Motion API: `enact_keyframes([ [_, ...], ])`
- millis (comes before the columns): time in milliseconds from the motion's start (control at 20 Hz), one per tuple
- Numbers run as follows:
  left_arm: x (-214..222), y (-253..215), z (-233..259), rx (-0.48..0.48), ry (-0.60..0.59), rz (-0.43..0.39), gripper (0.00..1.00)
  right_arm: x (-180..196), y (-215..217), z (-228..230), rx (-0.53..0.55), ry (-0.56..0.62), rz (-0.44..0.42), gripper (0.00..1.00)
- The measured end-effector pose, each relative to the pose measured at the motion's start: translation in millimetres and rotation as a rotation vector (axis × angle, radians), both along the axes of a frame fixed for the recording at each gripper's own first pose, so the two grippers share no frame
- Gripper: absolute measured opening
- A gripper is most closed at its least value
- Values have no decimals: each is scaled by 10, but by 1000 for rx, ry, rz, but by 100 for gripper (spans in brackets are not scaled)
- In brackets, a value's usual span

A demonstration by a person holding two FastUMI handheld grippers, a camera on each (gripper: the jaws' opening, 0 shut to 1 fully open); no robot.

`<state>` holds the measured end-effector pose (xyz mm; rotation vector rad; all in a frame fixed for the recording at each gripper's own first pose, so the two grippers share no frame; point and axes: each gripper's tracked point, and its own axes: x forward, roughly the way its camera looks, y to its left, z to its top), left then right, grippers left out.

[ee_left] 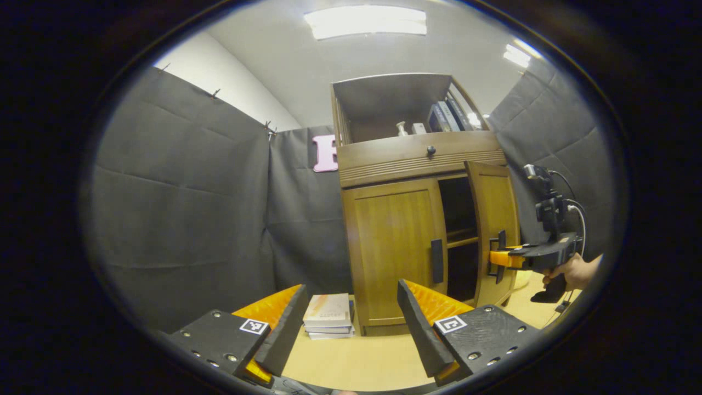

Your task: Open the right door of the double-door shoe cabinet with the right hand, and open the left door with the left hand.

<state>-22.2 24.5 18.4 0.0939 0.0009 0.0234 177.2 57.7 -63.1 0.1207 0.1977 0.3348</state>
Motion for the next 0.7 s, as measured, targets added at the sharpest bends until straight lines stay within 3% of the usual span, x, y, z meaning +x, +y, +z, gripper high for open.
enact_keyframes([
  [600,80,-270,21,-12,-1,-109,95,-396,-466,22,2,7,16,18],
  [700,95,-290,23,-14,-2,-122,95,-455,-558,31,2,12,17,15],
])
